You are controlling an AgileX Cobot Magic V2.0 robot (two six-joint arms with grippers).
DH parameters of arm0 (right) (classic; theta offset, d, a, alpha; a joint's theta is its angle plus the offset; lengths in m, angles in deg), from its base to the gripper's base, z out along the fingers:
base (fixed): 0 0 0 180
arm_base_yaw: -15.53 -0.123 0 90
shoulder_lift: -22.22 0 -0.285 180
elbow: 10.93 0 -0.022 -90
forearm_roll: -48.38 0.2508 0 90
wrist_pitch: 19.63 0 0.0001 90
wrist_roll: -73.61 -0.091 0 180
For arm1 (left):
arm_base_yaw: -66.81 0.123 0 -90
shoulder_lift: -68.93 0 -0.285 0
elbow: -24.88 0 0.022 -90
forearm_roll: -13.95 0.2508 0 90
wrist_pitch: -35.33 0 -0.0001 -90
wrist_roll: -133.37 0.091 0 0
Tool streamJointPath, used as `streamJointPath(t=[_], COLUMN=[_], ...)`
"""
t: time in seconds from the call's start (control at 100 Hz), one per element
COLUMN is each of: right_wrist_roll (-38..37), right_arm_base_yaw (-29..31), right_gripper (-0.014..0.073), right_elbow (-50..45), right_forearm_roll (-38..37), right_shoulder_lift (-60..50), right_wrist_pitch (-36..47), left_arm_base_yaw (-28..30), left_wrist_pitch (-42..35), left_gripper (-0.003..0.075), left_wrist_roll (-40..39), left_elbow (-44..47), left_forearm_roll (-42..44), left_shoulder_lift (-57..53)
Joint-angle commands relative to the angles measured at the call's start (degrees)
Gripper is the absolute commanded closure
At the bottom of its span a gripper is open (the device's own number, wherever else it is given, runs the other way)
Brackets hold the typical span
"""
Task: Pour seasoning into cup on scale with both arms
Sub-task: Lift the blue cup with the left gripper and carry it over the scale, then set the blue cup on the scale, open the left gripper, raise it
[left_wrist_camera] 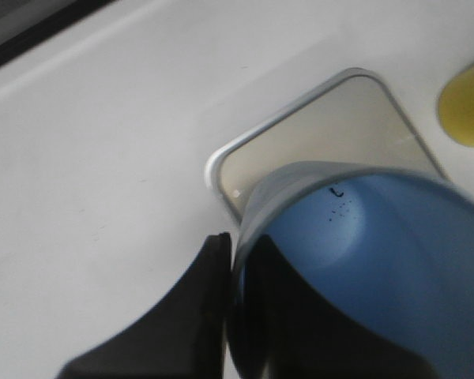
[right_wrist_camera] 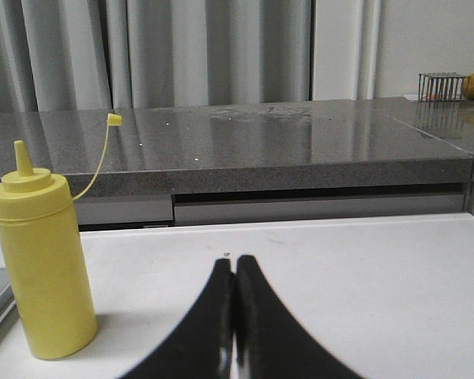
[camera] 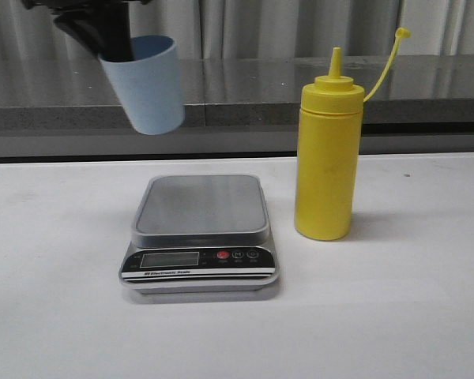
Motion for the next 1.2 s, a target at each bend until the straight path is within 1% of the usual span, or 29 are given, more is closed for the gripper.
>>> streamJointPath(t=[0.0, 0.16, 0.31, 0.36, 0.46, 0.59, 0.64, 0.69, 0.96, 1.07, 1.12, 1.19], right_wrist_roll=[0.0, 0.0, 0.0, 0.0, 0.0, 0.0, 0.0, 0.0, 0.0, 0.0, 0.0, 0.0], right_arm_base_yaw=[0.3, 0.3, 0.3, 0.3, 0.3, 0.3, 0.3, 0.3, 0.3, 0.3, 0.3, 0.3], right_gripper=[0.0661, 0.0661, 0.0661, 0.0661, 0.0661, 0.0661, 0.0661, 0.0661, 0.0661, 0.0661, 0.0661, 0.0661], right_elbow=[0.2, 0.2, 0.2, 0.2, 0.2, 0.2, 0.2, 0.2, 0.2, 0.2, 0.2, 0.2], right_forearm_roll=[0.0, 0.0, 0.0, 0.0, 0.0, 0.0, 0.0, 0.0, 0.0, 0.0, 0.0, 0.0], right_shoulder_lift=[-0.8, -0.8, -0.8, -0.8, -0.8, -0.8, -0.8, -0.8, -0.8, -0.8, -0.8, -0.8], right_wrist_pitch=[4.6, 4.6, 4.6, 4.6, 4.6, 4.6, 4.6, 4.6, 4.6, 4.6, 4.6, 4.6], left_arm_base_yaw=[-3.5, -6.3, -6.5, -6.5, -6.4, -6.4, -6.4, -6.4, -6.4, -6.4, -6.4, -6.4], left_wrist_pitch=[-2.7, -3.6, -3.3, -3.3, -3.2, -3.3, -3.5, -3.5, 2.5, 3.3, 3.7, 4.3], left_gripper=[0.0710, 0.0710, 0.0705, 0.0689, 0.0626, 0.0477, 0.0430, 0.0405, 0.0406, 0.0407, 0.0414, 0.0456], left_wrist_roll=[0.8, 0.8, 0.9, 0.9, 0.9, 0.9, 0.9, 0.9, 0.9, 0.9, 0.9, 0.9], left_elbow=[-1.9, -1.9, -1.9, -1.9, -1.9, -1.9, -1.9, -1.9, -6.9, -7.9, -7.9, -7.9], left_forearm_roll=[-0.7, -0.7, -0.7, -0.5, -0.2, -0.2, -0.2, -0.2, 0.8, 2.1, 2.4, 2.6], left_shoulder_lift=[-1.1, 2.1, 4.5, 5.0, 5.2, 5.2, 5.2, 5.2, 5.0, 3.9, 3.1, 2.1])
